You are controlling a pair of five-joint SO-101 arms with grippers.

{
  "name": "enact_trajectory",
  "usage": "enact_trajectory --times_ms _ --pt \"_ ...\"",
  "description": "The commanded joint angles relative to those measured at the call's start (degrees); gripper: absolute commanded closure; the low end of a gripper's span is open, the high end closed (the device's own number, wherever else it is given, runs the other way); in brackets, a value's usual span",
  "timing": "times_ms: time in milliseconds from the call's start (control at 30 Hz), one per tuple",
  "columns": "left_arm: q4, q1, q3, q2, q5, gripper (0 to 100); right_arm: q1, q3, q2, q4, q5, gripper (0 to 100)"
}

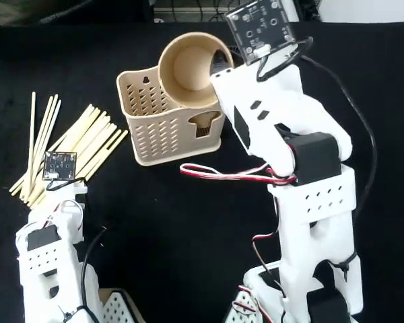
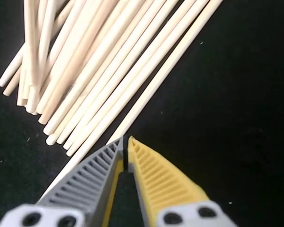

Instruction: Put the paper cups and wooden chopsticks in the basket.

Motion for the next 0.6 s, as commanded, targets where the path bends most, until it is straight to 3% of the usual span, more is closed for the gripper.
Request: enact_trajectory --times_ms 0,400,567 --pt "-0.79 0.13 -0.40 -0.62 -0.35 97 2.90 -0.22 1.27 -2.55 -1.32 98.8" --pt "-0.79 0.22 -0.40 -0.62 -0.44 97 3.60 -0.66 8.92 -4.48 -1.05 97.2" --pt "-0.79 0.31 -0.40 -0.62 -0.44 97 2.90 -0.31 8.92 -4.31 1.76 74.8"
